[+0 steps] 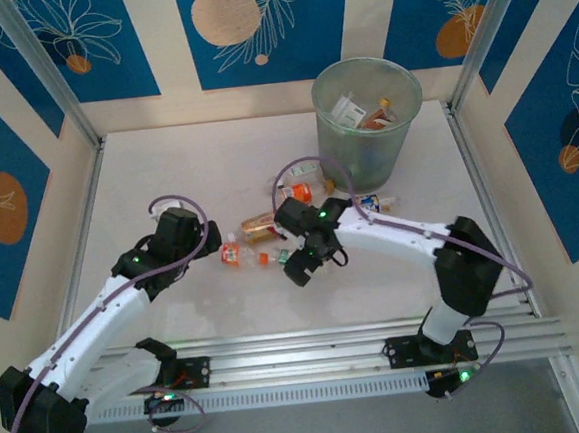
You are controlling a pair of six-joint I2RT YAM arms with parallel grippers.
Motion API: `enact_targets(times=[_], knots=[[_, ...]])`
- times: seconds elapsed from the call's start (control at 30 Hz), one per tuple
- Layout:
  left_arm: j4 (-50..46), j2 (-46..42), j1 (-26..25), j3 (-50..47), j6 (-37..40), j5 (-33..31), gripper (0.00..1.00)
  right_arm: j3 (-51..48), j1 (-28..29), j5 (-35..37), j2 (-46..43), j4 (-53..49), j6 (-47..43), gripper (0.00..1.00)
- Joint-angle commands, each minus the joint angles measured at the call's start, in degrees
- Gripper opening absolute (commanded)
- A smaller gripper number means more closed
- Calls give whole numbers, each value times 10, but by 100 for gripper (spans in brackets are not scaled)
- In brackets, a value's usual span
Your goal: Put the plastic bottles in the bin
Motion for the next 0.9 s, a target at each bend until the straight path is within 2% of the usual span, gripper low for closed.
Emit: enact_targets(times=[0.0, 0.1, 0.57, 0.77, 0.87], knots=[[-2, -12, 10, -1, -9, 4, 100, 18, 7, 26, 38, 2, -48, 99], [-2, -13, 14, -1, -7, 6, 100, 25, 3, 32, 64, 11, -58, 99], [-4, -16, 21, 0, -5, 10, 99, 22, -36, -26, 94, 52, -69, 99], [-4, -17, 24, 2, -2, 10, 100, 19, -45, -46, 109, 58, -55, 94], [-3, -17, 25, 1, -3, 10, 100, 20, -48, -60, 118, 59, -47, 87]])
